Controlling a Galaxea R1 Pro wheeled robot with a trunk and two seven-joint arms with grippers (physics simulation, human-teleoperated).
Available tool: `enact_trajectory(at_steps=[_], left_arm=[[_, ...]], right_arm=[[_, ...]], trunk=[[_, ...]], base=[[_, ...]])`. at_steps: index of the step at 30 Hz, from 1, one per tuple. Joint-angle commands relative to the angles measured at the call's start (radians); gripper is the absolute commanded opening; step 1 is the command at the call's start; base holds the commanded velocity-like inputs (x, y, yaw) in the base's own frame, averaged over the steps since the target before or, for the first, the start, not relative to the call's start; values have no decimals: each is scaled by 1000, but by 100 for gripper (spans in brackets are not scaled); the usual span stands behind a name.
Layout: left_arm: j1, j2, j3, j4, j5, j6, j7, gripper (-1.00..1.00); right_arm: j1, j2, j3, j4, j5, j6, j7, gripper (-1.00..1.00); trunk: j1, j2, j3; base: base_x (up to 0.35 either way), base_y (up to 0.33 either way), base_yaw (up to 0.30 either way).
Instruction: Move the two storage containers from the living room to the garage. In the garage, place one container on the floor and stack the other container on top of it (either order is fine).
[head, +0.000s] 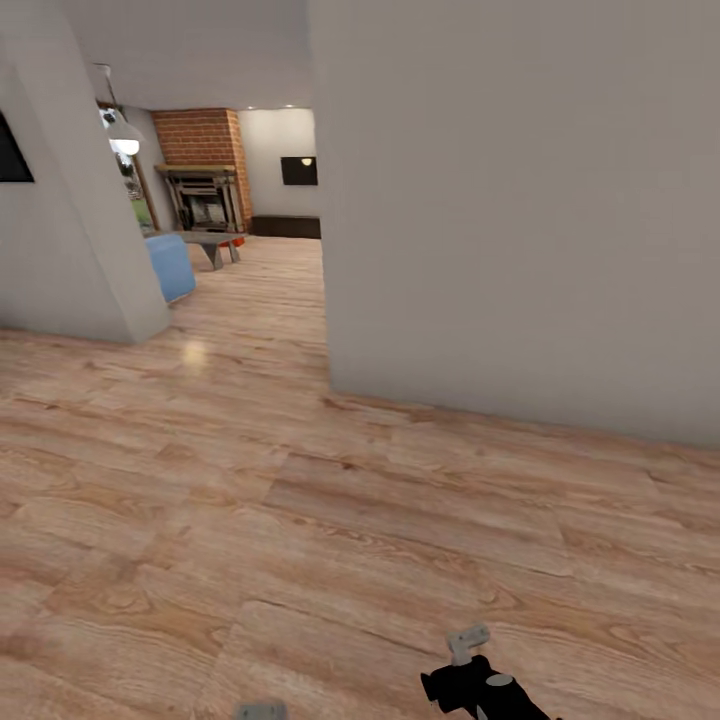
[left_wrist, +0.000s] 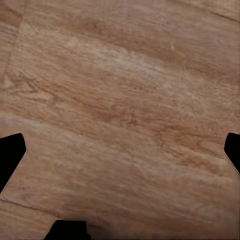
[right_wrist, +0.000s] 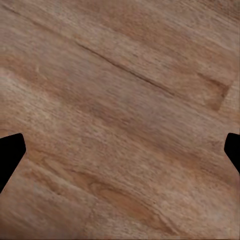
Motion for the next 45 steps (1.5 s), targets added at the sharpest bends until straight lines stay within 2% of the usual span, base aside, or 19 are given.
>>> enact_trajectory(at_steps=[1, 26, 45], left_arm=[[0, 0, -1, -1, 4, 2, 4, 100], [0, 0, -1, -1, 4, 2, 4, 100], [0, 0, -1, -1, 4, 2, 4, 100]], right_arm=[[0, 0, 1, -2, 4, 6, 2, 100], [0, 0, 1, -2, 5, 6, 2, 100], [0, -2, 0, 0, 5, 6, -1, 100]], trunk=[[0, 0, -1], [0, 0, -1], [0, 0, -1]], base=[[344, 0, 262], [344, 0, 223], [344, 0, 30]])
